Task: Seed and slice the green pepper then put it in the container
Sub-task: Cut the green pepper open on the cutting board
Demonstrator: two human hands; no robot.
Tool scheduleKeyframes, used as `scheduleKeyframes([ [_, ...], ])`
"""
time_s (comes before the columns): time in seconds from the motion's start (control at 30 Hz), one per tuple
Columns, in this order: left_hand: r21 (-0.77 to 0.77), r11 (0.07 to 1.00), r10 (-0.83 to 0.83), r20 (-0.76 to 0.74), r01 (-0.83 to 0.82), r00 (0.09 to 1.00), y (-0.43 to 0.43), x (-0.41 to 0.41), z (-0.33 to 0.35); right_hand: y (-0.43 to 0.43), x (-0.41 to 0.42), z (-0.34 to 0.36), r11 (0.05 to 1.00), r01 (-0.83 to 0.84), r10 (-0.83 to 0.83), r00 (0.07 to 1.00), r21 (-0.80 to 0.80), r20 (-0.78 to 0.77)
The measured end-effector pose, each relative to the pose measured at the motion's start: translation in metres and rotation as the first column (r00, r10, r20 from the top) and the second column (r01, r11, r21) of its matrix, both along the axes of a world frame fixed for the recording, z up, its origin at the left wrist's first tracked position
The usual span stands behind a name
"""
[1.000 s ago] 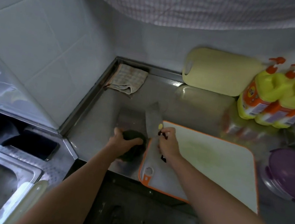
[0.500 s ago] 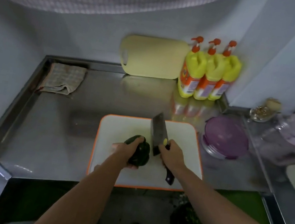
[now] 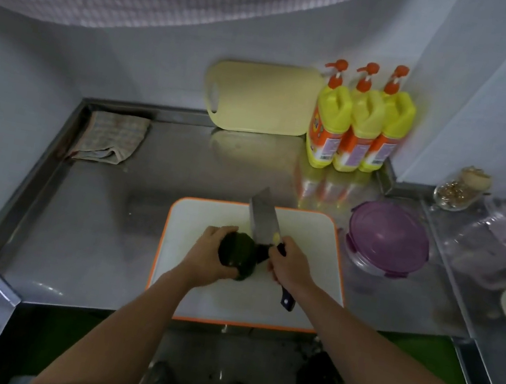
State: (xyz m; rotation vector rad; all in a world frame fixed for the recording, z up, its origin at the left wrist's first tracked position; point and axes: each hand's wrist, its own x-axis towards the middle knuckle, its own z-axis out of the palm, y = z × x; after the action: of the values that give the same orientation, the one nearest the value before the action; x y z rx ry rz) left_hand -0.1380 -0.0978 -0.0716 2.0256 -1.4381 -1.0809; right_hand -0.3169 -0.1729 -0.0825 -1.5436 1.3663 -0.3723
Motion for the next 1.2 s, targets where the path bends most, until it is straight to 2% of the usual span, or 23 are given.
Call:
scheduleKeyframes([
  [0.07, -0.060, 0.990, -0.122, 0.095, 0.128, 0.988, 0.001, -0.006, -0.002, -0.001, -0.002, 0.002, 0.999, -0.037, 0.037, 0.999, 0.011, 0.007],
  [0.13, -0.086, 0.986, -0.129, 0.153, 0.143, 0.980, 0.000, -0.011, -0.005, 0.000, -0.005, 0.003, 0.998, -0.053, 0.053, 0.998, 0.020, 0.016],
  [0.2, -0.057, 0.993, -0.086, 0.219, 0.101, 0.972, 0.000, -0.015, -0.007, 0.001, -0.006, 0.000, 0.998, -0.055, 0.054, 0.998, 0.030, 0.038],
  [0.27, 0.041, 0.999, -0.037, 0.268, 0.027, 0.963, 0.000, -0.016, -0.008, 0.002, -0.007, -0.001, 0.996, -0.086, 0.085, 0.995, 0.031, 0.048],
  [0.37, 0.117, 0.988, 0.071, 0.250, -0.103, 0.966, -0.004, -0.022, -0.007, 0.004, -0.009, 0.000, 0.987, -0.160, 0.160, 0.987, -0.015, 0.009],
  [0.47, 0.120, 0.975, 0.152, 0.258, -0.187, 0.954, -0.008, -0.035, -0.010, 0.004, -0.016, 0.000, 0.975, -0.211, 0.207, 0.976, -0.068, -0.060],
  [0.57, 0.049, 0.985, 0.141, 0.302, -0.163, 0.943, -0.007, -0.039, -0.014, 0.004, -0.024, -0.003, 0.966, -0.249, 0.236, 0.960, -0.073, -0.151],
  [0.63, -0.010, 0.996, 0.091, 0.290, -0.092, 0.953, -0.005, -0.034, -0.015, 0.002, -0.029, -0.006, 0.961, -0.260, 0.235, 0.945, -0.091, -0.228],
  [0.7, -0.083, 0.996, 0.052, 0.206, -0.036, 0.977, -0.001, -0.026, -0.014, 0.000, -0.030, -0.009, 0.954, -0.281, 0.241, 0.925, -0.102, -0.294],
  [0.8, -0.166, 0.981, 0.094, -0.022, -0.096, 0.995, 0.006, -0.019, -0.011, 0.000, -0.028, -0.011, 0.938, -0.325, 0.266, 0.899, -0.124, -0.348],
  [0.87, -0.183, 0.974, 0.118, -0.088, -0.132, 0.989, 0.009, -0.018, -0.012, 0.003, -0.024, -0.009, 0.930, -0.342, 0.276, 0.892, -0.135, -0.358],
  [1.03, -0.175, 0.973, 0.143, -0.060, -0.152, 0.988, 0.010, -0.020, -0.016, 0.012, -0.019, -0.003, 0.912, -0.410, 0.398, 0.878, 0.012, -0.266],
  [1.1, -0.163, 0.976, 0.144, -0.020, -0.145, 0.989, 0.009, -0.021, -0.015, 0.013, -0.016, -0.004, 0.908, -0.418, 0.400, 0.877, -0.011, -0.267],
  [1.2, -0.130, 0.982, 0.143, 0.026, -0.138, 0.989, 0.007, -0.024, -0.014, 0.011, -0.014, -0.007, 0.910, -0.390, 0.330, 0.888, -0.143, -0.321],
])
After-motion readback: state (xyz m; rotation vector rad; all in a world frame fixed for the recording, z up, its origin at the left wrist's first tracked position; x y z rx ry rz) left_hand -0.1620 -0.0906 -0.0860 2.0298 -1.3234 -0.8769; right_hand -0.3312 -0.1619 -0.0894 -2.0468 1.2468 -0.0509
